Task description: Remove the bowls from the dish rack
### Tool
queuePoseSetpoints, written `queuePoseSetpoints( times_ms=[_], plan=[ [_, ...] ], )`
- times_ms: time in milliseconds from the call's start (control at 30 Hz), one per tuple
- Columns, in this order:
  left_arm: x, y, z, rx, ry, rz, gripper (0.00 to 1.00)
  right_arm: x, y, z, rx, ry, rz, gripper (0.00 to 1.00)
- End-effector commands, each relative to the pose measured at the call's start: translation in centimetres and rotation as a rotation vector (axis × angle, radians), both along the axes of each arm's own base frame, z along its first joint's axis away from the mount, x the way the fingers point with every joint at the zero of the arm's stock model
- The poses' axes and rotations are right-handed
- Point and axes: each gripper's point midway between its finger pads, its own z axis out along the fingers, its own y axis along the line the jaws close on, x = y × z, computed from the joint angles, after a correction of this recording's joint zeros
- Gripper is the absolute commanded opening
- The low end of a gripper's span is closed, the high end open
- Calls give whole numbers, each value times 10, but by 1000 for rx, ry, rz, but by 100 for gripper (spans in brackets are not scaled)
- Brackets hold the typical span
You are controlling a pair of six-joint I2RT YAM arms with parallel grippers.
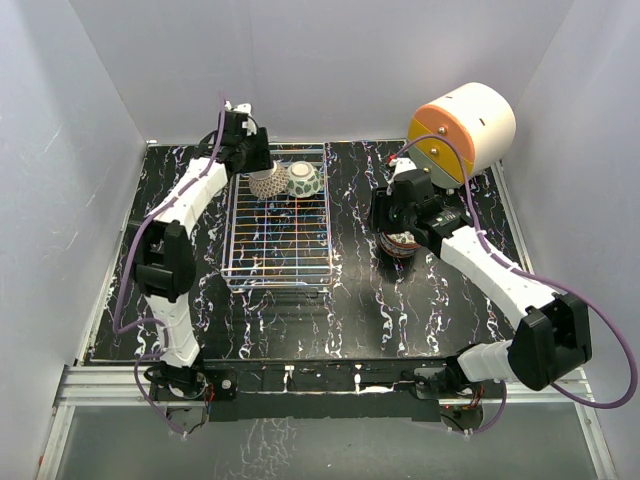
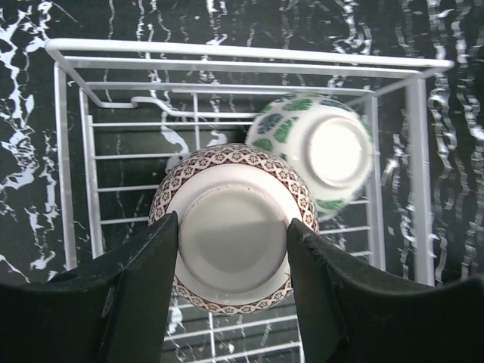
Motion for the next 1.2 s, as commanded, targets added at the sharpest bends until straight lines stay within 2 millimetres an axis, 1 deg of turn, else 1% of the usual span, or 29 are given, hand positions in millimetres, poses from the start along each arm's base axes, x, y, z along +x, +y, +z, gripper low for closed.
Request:
queuePoseSetpoints(
  times_ms=[0,100,200,300,467,500,600,700,933,1033,1167],
  plan=[
    [-16,-13,77,-171,-134,-43,33,7,22,32,122,-76,60,45],
    [-27,-18,80,-240,-123,-65,33,8,33,37,174,-76,87,45],
    [-37,-25,85,-328,-113,-100,33,10,42,41,223,-54,89,54],
    [-46,-31,90,-420,-115,-129,33,9,58,49,301,-43,143,56],
    [-54,-40,97,-536,-126,-176,34,2,92,78,521,-63,256,57],
    [-56,-42,96,-553,-118,-182,34,1,98,86,576,-70,274,57],
    [-59,-46,98,-613,-123,-196,34,-1,111,104,742,-74,297,57],
    [-63,-47,102,-659,-135,-205,34,2,118,114,840,-79,293,57],
    [-69,-50,112,-765,-152,-240,34,20,128,118,944,-65,268,58],
    [-73,-54,113,-810,-141,-258,34,26,133,113,979,-45,266,58],
    [-76,-57,108,-858,-118,-266,33,33,139,107,1020,-32,268,58]
  ],
)
